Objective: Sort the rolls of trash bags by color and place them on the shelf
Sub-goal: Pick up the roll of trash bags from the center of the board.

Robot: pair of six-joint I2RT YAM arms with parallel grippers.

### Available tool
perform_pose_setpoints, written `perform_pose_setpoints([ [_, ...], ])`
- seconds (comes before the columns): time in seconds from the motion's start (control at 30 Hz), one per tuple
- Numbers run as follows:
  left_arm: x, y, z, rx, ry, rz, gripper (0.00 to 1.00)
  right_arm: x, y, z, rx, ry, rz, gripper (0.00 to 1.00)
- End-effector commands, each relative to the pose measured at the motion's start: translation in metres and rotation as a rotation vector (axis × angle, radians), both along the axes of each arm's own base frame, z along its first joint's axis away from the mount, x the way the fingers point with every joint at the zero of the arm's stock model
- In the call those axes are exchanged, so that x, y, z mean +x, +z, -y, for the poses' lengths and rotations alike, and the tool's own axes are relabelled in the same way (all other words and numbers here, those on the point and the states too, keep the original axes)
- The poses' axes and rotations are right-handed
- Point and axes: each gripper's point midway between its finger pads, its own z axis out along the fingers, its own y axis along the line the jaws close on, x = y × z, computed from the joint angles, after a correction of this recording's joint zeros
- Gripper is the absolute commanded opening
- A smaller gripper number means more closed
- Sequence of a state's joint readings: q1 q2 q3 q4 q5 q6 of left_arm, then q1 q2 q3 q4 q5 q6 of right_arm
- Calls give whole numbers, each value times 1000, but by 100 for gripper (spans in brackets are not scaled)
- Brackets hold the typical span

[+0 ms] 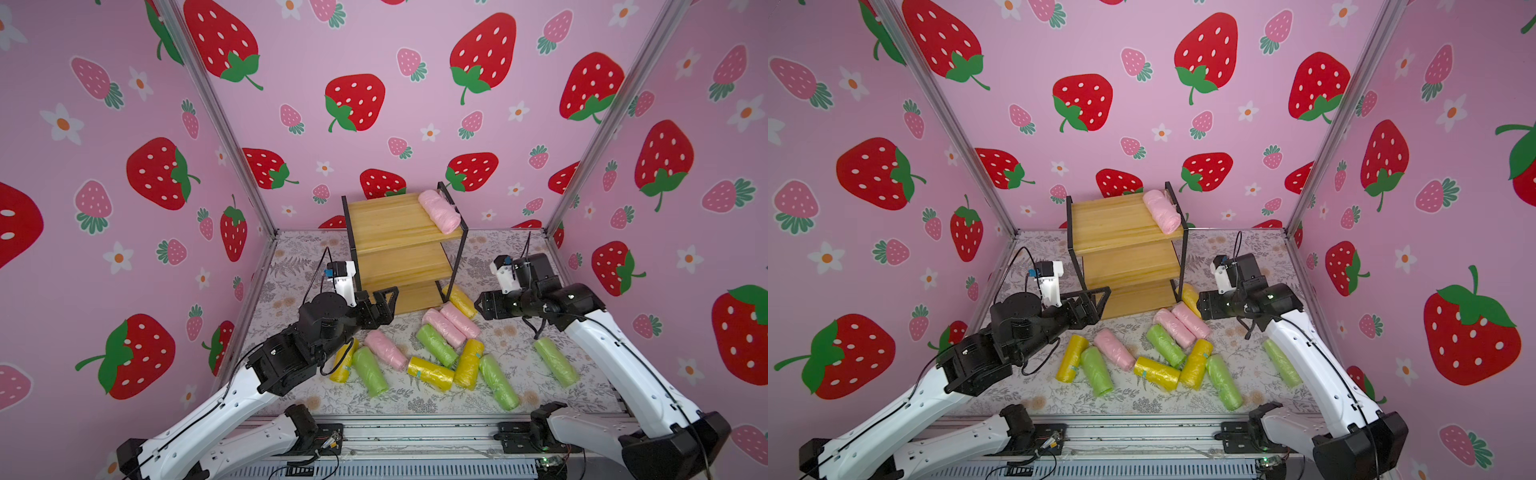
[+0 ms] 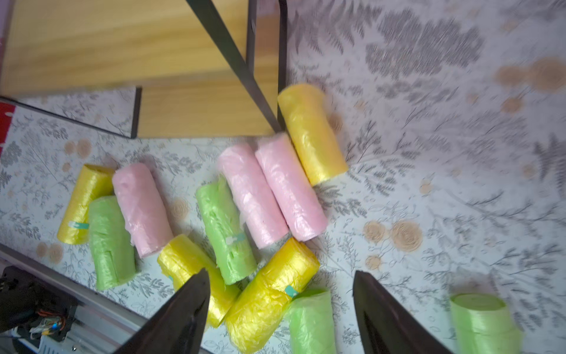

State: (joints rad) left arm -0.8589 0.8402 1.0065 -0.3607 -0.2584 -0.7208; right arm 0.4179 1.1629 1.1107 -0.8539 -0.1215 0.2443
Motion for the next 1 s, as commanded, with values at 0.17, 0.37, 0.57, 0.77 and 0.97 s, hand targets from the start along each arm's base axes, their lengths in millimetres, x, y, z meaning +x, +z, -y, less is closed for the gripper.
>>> perform_pose_setpoints([
  [0.17, -6, -7, -2, -29, -2, -15, 95, 9, -67, -16, 57, -17, -124, 77],
  [0.37, -7, -11, 2, -32, -11, -28, 95, 25, -95, -15, -10, -29, -174, 73],
  [0.57, -7, -12, 5, -32, -17, -28, 95, 32, -120, -13, -68, -34, -236, 69],
  [0.77, -6, -13, 9, -33, -23, -32, 95, 38, -136, -10, -111, -61, -270, 69],
  [0.97, -6, -13, 13, -32, -30, -36, 96, 33, -153, -9, -157, -56, -328, 68],
])
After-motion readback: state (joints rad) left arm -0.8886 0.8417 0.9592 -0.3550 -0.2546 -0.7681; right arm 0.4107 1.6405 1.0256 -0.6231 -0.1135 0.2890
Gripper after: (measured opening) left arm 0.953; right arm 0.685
